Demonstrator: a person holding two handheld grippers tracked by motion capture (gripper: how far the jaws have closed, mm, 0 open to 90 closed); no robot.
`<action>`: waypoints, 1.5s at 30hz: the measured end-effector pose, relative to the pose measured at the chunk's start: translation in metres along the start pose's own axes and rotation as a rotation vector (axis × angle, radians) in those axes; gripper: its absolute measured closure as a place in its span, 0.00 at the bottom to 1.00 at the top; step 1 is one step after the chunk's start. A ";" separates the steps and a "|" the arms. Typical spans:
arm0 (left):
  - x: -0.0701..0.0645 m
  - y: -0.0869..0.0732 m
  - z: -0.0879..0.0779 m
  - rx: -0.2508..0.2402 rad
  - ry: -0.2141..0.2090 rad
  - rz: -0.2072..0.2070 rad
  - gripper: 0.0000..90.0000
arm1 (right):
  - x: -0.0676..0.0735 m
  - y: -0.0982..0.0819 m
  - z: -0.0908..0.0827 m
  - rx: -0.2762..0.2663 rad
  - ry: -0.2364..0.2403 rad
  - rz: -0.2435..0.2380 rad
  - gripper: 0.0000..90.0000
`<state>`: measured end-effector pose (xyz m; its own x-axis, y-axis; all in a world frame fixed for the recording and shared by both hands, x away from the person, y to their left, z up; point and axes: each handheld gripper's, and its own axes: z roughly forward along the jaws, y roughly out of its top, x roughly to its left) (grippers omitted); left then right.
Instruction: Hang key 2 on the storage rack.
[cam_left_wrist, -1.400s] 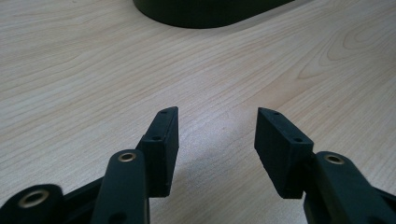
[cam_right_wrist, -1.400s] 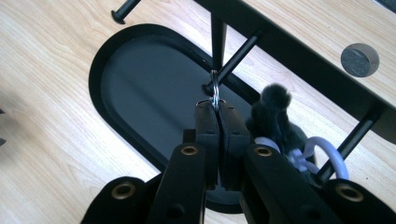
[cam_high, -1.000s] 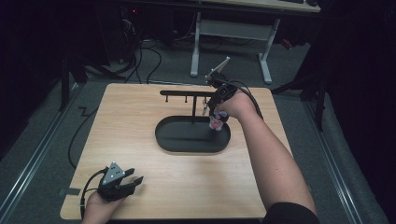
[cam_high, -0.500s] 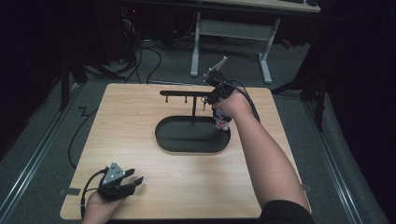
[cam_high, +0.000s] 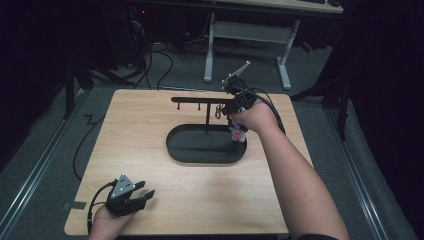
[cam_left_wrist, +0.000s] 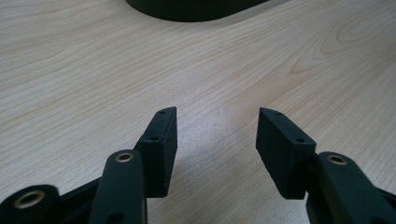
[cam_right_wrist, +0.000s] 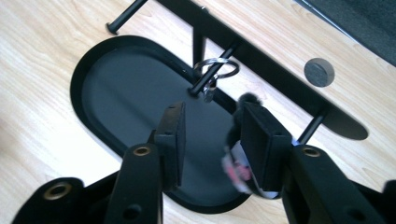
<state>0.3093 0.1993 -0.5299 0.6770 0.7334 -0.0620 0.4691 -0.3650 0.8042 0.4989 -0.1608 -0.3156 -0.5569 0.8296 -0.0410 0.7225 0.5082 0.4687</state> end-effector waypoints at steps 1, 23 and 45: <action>0.000 0.000 0.000 -0.001 -0.001 0.000 0.54 | 0.001 -0.001 0.000 -0.003 0.004 -0.005 0.65; -0.001 0.001 0.001 -0.007 -0.017 -0.006 0.47 | 0.021 -0.105 0.030 -0.208 0.049 0.022 0.42; -0.003 0.000 -0.001 -0.018 -0.029 -0.045 0.46 | 0.033 -0.317 0.055 -0.550 0.106 0.158 0.37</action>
<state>0.3066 0.1972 -0.5292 0.6717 0.7319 -0.1150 0.4893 -0.3216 0.8107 0.2743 -0.2820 -0.5140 -0.5181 0.8434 0.1427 0.4973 0.1612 0.8525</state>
